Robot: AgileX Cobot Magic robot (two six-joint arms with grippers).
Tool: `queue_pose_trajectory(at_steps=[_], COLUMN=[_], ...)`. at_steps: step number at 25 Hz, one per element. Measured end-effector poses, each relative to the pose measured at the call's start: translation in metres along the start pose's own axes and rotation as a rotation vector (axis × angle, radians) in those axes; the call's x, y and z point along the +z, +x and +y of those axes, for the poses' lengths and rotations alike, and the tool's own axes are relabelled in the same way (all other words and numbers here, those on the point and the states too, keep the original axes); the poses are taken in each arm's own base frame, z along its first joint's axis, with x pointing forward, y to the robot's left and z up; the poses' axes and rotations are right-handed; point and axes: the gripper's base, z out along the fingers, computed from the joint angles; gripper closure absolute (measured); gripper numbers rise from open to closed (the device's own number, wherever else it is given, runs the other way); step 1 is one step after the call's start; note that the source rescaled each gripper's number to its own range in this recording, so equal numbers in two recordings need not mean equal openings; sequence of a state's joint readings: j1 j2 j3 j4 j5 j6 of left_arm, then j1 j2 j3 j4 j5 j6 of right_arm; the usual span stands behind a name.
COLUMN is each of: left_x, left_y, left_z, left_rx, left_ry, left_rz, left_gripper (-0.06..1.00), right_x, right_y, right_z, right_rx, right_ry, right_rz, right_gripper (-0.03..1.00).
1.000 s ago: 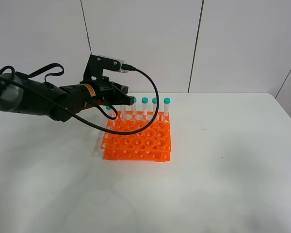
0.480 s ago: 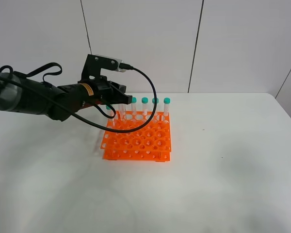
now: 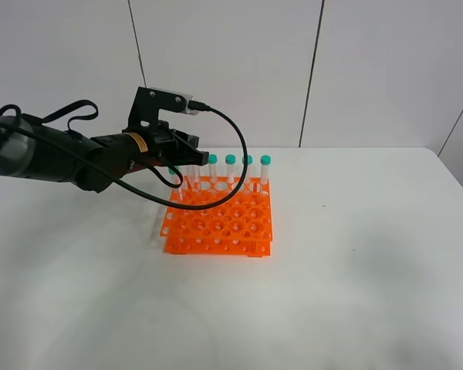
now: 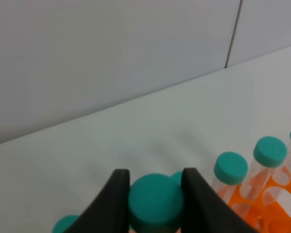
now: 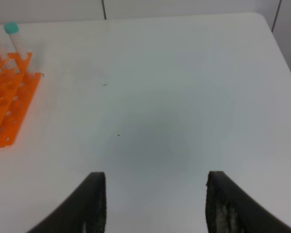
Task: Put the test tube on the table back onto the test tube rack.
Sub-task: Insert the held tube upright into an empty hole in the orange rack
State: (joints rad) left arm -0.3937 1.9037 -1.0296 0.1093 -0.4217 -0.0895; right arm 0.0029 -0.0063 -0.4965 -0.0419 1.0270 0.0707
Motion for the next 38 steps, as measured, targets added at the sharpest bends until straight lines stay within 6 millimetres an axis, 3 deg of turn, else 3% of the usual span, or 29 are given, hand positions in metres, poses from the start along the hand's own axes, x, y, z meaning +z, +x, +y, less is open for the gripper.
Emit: queue_pose_trajectory(at_steps=[38], left_x=[0.007], left_y=[0.01], left_z=[-0.0008], left_rx=[-0.044], left_ry=[0.005], left_rz=[0.005], left_gripper=[0.94], right_x=[0.0], right_y=[0.0], right_z=[0.0], right_rx=[0.0], right_ry=[0.0], right_rz=[0.0], right_gripper=[0.38])
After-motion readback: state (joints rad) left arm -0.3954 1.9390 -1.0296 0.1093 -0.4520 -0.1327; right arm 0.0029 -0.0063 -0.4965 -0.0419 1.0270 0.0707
